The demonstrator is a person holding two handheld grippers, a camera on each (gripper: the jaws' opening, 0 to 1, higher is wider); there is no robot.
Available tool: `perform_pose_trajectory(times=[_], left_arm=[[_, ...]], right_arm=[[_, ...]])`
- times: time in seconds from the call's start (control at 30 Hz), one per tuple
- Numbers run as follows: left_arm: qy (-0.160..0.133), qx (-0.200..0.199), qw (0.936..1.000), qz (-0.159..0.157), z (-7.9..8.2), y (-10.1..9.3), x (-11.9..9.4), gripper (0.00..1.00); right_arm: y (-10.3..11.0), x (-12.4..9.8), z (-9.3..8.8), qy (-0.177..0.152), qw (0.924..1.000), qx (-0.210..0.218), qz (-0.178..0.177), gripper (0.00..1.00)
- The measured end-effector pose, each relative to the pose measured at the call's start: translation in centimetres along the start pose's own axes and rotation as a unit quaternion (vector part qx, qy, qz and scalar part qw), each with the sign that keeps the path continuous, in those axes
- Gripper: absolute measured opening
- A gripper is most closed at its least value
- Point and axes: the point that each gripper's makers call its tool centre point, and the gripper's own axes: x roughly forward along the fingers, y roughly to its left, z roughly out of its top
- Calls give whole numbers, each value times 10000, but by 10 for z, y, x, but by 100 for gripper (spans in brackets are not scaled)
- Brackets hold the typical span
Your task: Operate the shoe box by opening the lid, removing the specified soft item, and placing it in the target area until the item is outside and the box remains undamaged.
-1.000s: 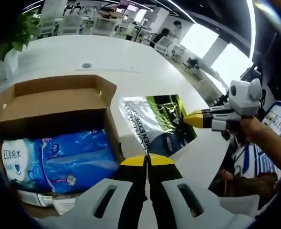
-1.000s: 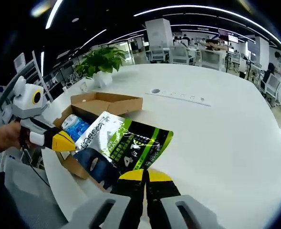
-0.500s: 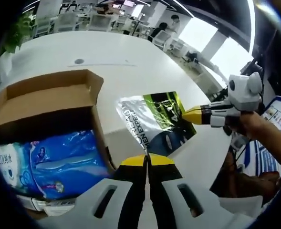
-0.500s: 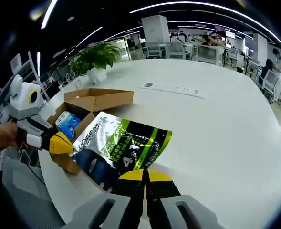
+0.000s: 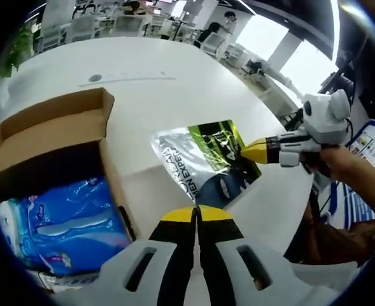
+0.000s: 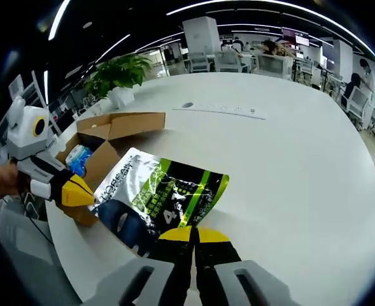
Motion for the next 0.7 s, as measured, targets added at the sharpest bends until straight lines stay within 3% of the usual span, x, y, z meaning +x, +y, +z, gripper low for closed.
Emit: perform_pose_trajectory(times=[0.43,0.5,0.6,0.7], left_arm=[[283,361,9987,200,-4,6,23,0],[366,693,9957,493,-2,12,24,0],[496,1005,9919,601,-2,10,29,0],[533,1033,9914,593,-1,9,34,0]], right_arm=[[-12,14,-9,46,9998,170,-27,0],[-13,16,-9,41,9998,212,-7,0],[-14,17,-8,38,9997,237,-3,0],[-18,19,-6,30,9997,256,-35,0]])
